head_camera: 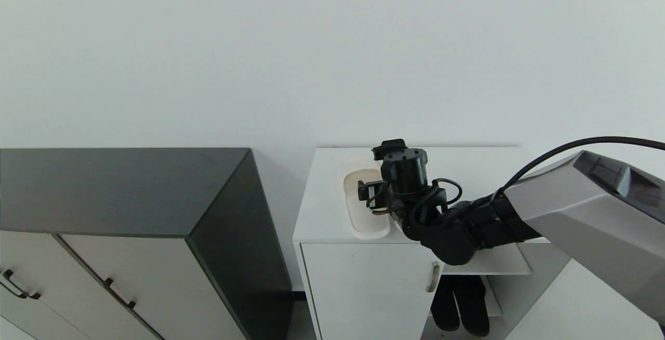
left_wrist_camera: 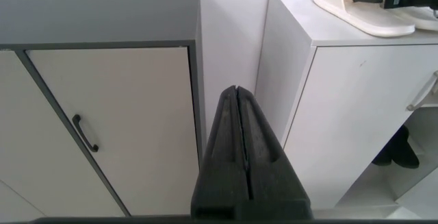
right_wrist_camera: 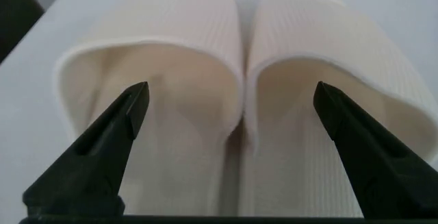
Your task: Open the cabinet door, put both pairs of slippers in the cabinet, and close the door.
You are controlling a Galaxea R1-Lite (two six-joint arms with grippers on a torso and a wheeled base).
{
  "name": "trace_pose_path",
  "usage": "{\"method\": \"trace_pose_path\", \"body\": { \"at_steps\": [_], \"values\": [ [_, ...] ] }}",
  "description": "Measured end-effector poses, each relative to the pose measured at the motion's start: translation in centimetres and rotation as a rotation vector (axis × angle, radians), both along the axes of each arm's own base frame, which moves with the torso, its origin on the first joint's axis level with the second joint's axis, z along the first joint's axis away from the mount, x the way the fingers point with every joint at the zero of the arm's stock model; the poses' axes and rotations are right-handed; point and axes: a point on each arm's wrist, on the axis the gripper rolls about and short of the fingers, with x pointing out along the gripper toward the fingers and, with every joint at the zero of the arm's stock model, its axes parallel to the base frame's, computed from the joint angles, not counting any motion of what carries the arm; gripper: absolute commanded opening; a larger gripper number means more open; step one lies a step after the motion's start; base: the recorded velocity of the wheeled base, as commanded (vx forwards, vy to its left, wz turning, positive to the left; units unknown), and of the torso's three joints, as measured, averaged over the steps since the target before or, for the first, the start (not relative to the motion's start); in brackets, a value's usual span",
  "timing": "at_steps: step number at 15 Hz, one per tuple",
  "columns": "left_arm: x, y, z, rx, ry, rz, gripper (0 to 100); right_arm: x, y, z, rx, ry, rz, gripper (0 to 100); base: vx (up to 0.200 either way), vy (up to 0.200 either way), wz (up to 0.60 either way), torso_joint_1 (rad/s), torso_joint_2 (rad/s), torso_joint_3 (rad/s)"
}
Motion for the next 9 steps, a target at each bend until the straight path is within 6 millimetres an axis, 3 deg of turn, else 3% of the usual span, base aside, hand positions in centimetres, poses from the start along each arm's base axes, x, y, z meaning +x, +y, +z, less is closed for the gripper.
{"method": "trace_pose_path", "body": {
  "at_steps": [9],
  "values": [
    [0.0, 0.0, 0.0, -0.001, 0.0, 0.0, 0, 0.37, 0.05, 0.16, 0.008, -0.011, -0.005, 0, 0.0, 0.0, 0.0, 0.0, 0.0, 0.0]
  ]
}}
